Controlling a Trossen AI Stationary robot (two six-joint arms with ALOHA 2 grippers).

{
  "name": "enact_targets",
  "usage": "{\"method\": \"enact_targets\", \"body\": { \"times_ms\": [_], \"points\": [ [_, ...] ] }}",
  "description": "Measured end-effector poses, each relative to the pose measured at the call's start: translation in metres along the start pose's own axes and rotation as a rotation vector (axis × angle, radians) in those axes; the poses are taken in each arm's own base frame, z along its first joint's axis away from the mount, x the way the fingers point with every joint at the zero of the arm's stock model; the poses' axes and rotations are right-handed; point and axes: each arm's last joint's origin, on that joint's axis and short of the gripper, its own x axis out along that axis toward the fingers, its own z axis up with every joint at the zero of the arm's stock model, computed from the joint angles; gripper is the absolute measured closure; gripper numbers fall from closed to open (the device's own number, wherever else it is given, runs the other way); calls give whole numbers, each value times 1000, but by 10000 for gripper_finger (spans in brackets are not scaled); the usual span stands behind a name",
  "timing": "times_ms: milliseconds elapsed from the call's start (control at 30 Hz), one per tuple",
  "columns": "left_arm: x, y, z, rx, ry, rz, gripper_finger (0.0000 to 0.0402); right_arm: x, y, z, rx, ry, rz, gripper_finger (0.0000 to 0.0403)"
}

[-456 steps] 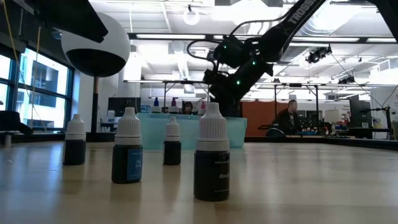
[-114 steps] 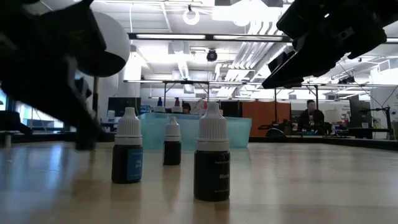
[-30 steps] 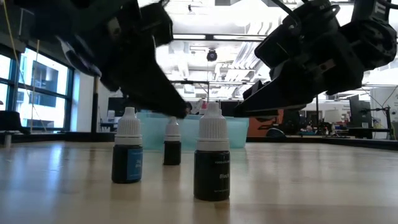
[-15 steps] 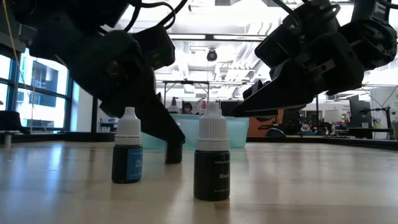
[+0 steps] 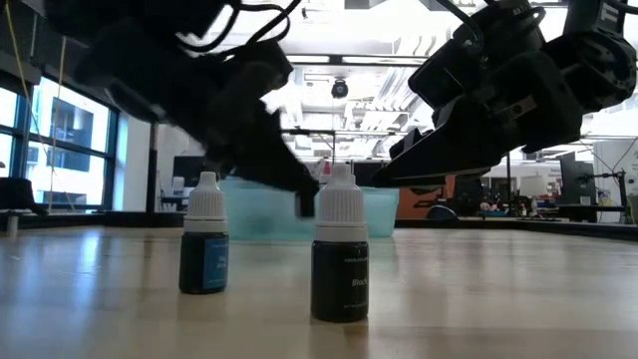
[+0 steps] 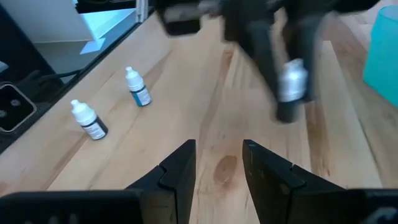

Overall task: Pick & Place food coloring
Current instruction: Put the small light green bottle into the blue bin

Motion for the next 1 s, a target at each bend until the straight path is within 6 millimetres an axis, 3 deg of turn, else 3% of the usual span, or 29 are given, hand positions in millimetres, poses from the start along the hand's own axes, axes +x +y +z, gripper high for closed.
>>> {"method": "enact_targets", "body": {
  "times_ms": [233,367,633,800,1000],
  "points": [
    [-3,51,46,-56,-125,167,324,0,-2,0,0,-5,-65,279],
    [-1,80,56,-63,-105,218,326,0,-2,0,0,-5,-71,279],
    [16,122,30,-151,177,225,329,1,3,1,-37,8,80,279],
    [27,125,24,-155,175,239,328,17,22,21,-119,-42,287,279],
    [28,124,24,-147,173,227,311,46,47,37,-202,2,361,279]
  ]
}}
